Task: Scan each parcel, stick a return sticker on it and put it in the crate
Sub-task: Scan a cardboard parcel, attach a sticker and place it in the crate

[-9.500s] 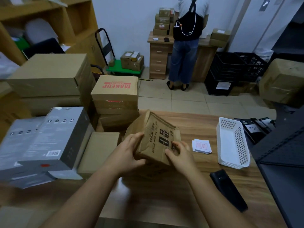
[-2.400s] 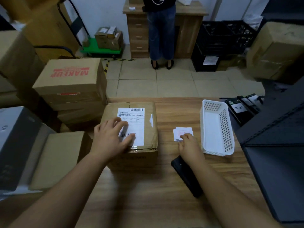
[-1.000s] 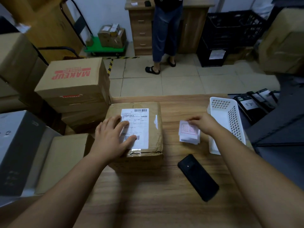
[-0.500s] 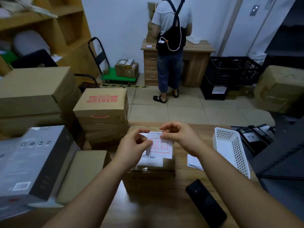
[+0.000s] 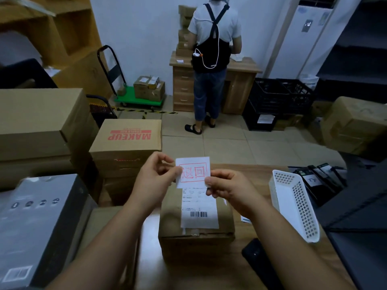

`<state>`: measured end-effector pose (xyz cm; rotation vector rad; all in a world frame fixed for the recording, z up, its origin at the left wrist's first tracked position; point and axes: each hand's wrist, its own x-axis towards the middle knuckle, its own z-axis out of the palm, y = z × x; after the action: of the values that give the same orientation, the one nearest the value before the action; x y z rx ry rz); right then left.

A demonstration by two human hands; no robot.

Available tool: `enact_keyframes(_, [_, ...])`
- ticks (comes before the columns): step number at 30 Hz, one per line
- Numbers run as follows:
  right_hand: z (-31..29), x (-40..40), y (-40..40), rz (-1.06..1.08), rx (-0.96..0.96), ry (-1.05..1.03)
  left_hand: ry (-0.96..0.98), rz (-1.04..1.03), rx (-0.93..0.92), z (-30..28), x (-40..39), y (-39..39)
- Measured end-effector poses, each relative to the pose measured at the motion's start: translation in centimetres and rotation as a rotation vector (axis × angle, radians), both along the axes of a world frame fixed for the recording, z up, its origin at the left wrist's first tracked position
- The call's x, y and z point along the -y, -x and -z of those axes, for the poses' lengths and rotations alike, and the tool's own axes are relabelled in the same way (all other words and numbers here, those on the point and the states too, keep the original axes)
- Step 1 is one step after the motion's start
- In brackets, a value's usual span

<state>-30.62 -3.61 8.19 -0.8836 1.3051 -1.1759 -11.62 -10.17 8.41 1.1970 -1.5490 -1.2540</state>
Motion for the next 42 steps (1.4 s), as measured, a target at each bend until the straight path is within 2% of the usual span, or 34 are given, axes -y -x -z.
enact_keyframes(6, [-0.2, 0.7, 0.0, 0.131, 0.074, -0.020, -0.125, 0.073, -0.135, 0.1, 1.3, -0.3])
enact_keyframes(10, [-0.8, 0.6, 0.7, 0.164, 0.025, -0.004, -0.183, 0.109, -0.127, -0.4, 1.0, -0.3])
enact_keyframes(16, [-1.9, 0.4, 1.9, 0.118, -0.023, -0.002, -0.158, 0.120, -0.103, -2.0, 0.3, 1.2])
enact_keyframes(19, [-2.7, 0.2, 2.6, 0.021, -0.063, -0.015, -0.103, 0.085, -0.013, -2.9, 0.2, 2.1])
enact_keyframes(21, [-3.5, 0.3, 3.3, -0.013, -0.142, 0.020, -0.023, 0.087, 0.125, -3.5, 0.1, 2.4])
enact_keyframes(24, [-4.9, 0.5, 4.1, -0.093, -0.309, 0.094, 0.090, 0.179, 0.332, -4.8, -0.6, 2.8])
enact_keyframes(27, [-5.7, 0.6, 3.6, -0.192, -0.407, 0.077, 0.161, 0.254, 0.440, -5.6, -0.9, 3.2])
enact_keyframes(30, [-5.6, 0.4, 3.2, -0.131, -0.305, 0.061, 0.197, 0.206, 0.416, -5.9, -1.0, 3.8])
enact_keyframes(34, [-5.6, 0.1, 2.8, -0.136, -0.077, -0.013, 0.139, 0.148, 0.294, -6.1, -1.3, 4.2])
enact_keyframes(42, [-6.4, -0.2, 3.1, -0.143, -0.112, 0.002, 0.249, 0.257, 0.437, -6.9, -1.0, 3.7])
